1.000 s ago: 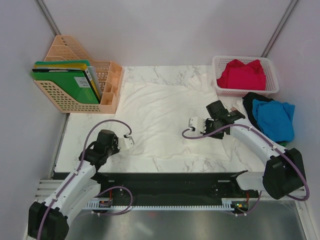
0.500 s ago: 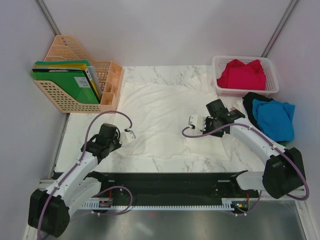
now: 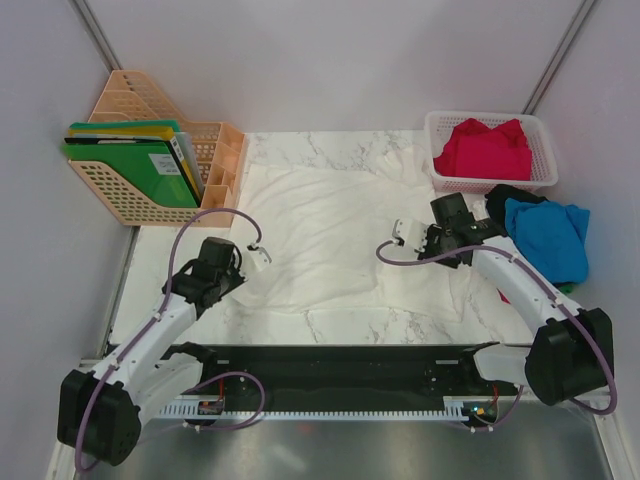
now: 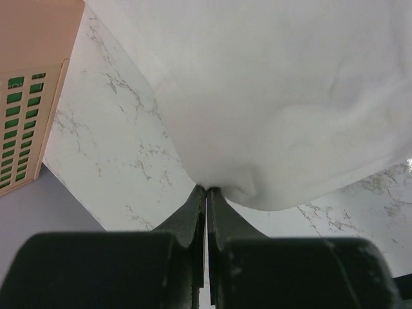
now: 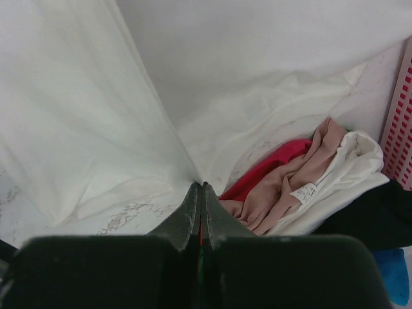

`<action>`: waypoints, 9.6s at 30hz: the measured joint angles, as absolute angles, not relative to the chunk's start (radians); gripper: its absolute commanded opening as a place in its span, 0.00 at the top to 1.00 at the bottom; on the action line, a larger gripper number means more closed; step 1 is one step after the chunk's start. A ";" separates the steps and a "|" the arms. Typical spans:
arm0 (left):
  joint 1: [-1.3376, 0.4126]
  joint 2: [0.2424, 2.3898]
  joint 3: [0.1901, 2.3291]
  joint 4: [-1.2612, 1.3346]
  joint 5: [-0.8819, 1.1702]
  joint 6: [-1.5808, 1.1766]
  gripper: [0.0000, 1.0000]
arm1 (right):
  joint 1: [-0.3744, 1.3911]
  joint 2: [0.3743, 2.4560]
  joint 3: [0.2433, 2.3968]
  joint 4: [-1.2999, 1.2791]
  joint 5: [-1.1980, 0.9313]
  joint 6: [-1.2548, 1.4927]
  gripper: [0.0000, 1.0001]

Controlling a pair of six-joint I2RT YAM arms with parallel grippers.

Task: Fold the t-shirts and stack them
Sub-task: Grap the side of the flattened tshirt closest away from the robot with both arms, then fold the flattened tshirt in 1/3 of the way

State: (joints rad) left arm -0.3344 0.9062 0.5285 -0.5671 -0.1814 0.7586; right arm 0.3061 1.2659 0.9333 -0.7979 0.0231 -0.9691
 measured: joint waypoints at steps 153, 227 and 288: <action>-0.268 1.469 0.792 -0.364 -0.430 0.602 0.25 | 0.254 1.899 1.409 -0.368 0.253 -0.830 0.14; -0.264 1.636 0.930 -0.484 0.152 0.446 0.00 | 0.243 1.747 1.042 -0.389 -0.102 -0.279 0.02; -0.327 1.357 0.734 -0.653 0.159 0.566 0.98 | 0.243 1.120 0.899 -0.614 0.016 -0.318 0.02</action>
State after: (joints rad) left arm -0.3267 1.3567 0.7338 -0.6529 0.1589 0.5663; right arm 0.2432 1.1198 0.8986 -0.6136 0.0162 -0.3180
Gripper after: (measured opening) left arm 0.029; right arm 0.982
